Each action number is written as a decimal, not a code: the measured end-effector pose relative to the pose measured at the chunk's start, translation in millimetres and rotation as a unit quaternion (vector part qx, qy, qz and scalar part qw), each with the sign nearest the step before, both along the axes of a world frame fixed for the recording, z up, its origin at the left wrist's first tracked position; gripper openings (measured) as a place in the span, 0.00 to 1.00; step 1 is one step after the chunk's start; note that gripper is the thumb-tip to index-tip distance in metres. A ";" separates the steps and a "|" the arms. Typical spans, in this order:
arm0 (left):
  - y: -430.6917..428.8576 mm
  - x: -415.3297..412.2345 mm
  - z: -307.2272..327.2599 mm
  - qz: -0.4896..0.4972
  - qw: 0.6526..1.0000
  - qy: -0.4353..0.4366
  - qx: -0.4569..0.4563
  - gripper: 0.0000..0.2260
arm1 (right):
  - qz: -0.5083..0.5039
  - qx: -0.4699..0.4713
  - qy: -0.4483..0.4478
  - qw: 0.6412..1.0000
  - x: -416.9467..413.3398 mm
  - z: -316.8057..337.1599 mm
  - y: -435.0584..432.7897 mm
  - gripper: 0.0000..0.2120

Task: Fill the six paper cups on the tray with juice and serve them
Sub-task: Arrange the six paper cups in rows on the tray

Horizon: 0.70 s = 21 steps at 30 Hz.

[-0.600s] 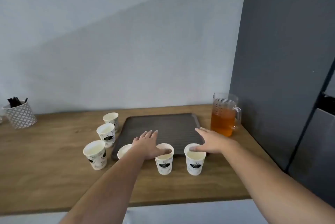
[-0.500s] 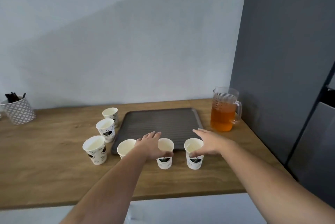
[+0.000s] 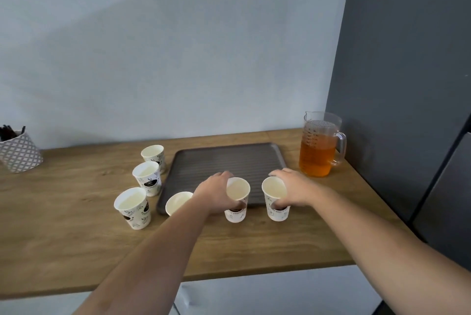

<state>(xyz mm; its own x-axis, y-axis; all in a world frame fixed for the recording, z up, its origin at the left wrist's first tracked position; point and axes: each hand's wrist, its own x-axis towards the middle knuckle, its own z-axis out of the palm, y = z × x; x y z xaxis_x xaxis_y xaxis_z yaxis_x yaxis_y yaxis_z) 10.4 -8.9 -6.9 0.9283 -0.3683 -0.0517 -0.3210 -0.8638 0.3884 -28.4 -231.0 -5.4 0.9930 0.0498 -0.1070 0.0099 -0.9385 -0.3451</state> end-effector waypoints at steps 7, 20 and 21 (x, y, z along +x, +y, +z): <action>24.5 26.9 41.7 -0.005 0.998 -0.060 -0.023 0.33 | -0.008 0.008 -0.039 0.999 37.3 36.1 24.2 0.43; 93.4 122.7 46.1 0.048 0.995 -0.081 -0.010 0.34 | -0.020 0.021 -0.060 0.998 126.1 40.7 75.1 0.47; 94.3 132.4 43.2 0.057 0.995 -0.079 -0.012 0.34 | -0.015 0.032 -0.060 0.998 136.9 38.6 76.8 0.44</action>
